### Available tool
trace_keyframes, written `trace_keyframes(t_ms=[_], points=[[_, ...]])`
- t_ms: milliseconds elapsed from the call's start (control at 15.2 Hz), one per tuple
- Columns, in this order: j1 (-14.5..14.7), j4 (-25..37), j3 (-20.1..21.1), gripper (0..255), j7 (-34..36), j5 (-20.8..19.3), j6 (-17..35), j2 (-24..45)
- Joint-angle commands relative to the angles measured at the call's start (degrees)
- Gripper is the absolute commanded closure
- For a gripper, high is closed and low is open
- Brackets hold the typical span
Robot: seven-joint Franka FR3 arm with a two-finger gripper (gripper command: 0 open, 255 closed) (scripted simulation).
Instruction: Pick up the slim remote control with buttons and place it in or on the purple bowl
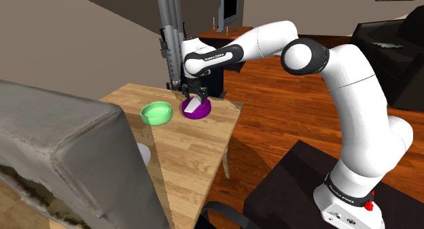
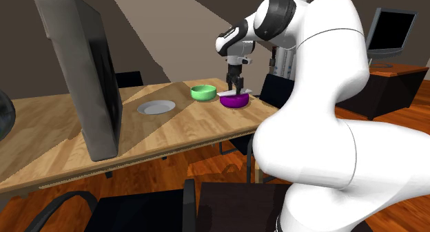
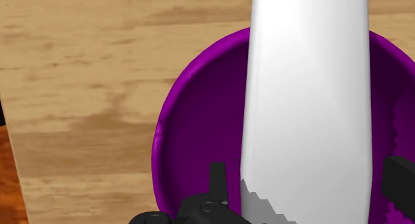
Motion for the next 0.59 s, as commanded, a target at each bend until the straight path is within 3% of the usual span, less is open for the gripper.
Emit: trace_keyframes(t_ms=[0, 198, 528], points=[[0.00, 0.01, 0.00, 0, 0.00, 0.00, 0.00, 0.00], [0.00, 0.00, 0.00, 0, 0.00, 0.00, 0.00, 0.00], [0.44, 4.70, 0.54, 0, -0.74, 0.85, -6.14, -1.66]])
